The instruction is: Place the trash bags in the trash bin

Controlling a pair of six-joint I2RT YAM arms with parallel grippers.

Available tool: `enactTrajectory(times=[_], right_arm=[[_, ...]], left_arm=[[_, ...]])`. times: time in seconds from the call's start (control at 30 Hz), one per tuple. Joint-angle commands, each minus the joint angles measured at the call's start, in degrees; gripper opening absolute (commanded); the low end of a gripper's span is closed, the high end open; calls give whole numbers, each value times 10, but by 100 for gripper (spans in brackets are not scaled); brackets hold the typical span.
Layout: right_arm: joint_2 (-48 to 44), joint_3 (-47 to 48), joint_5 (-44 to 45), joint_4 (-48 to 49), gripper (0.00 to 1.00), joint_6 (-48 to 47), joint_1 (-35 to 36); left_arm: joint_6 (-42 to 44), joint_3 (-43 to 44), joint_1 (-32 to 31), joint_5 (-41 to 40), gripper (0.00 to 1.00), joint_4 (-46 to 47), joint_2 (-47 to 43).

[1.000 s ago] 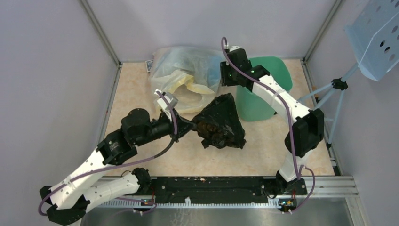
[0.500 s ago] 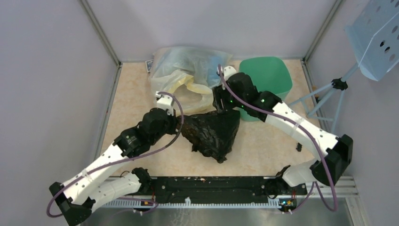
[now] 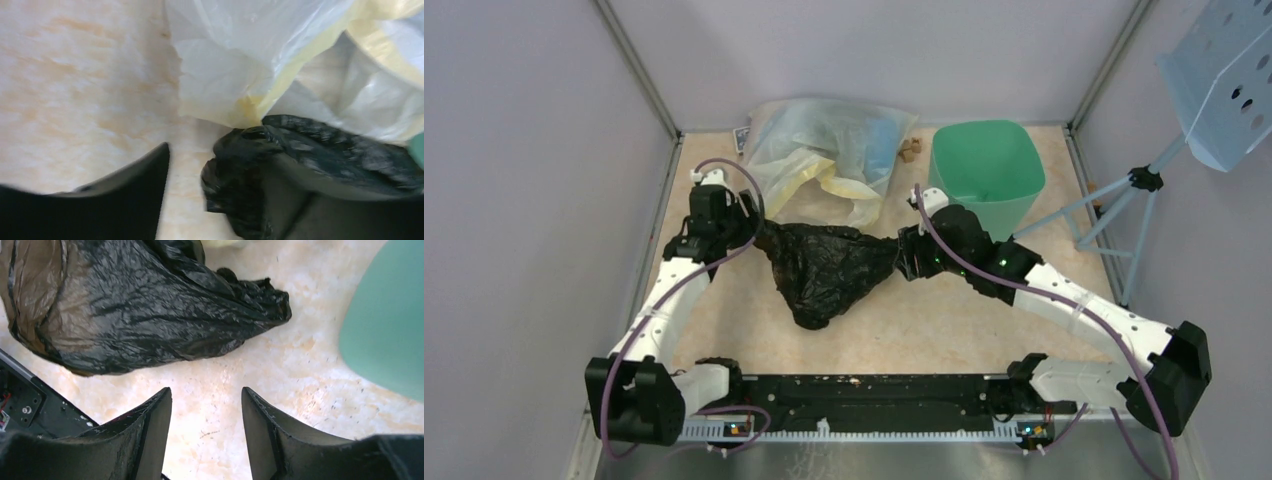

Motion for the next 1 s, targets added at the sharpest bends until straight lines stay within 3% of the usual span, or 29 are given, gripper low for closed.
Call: enactTrajectory(times=[0.0, 0.07, 0.2, 0.4, 0.53, 0.63, 0.83, 0.97], right_arm=[[-26, -42, 4, 47, 53, 34, 7], [-35, -68, 1, 66, 53, 48, 7], [-40, -112, -24, 123, 53, 73, 7], [19, -121, -65, 186, 53, 84, 10], [62, -104, -71, 217, 54, 82, 27], [90, -80, -59, 220, 54, 87, 42], [90, -90, 18, 226, 54, 138, 50], [70, -112, 58, 232, 55, 160, 50]], left_arm=[[-4, 39, 5, 68, 90, 25, -2], [-13, 63, 5, 63, 97, -30, -9], [-23, 101, 5, 53, 99, -153, -40], [-64, 66, 5, 48, 99, -223, -144], [-91, 19, 5, 195, 99, -237, -188], [-143, -32, 5, 259, 99, -240, -224], [-299, -126, 5, 263, 97, -253, -280], [-338, -164, 5, 269, 95, -241, -293]])
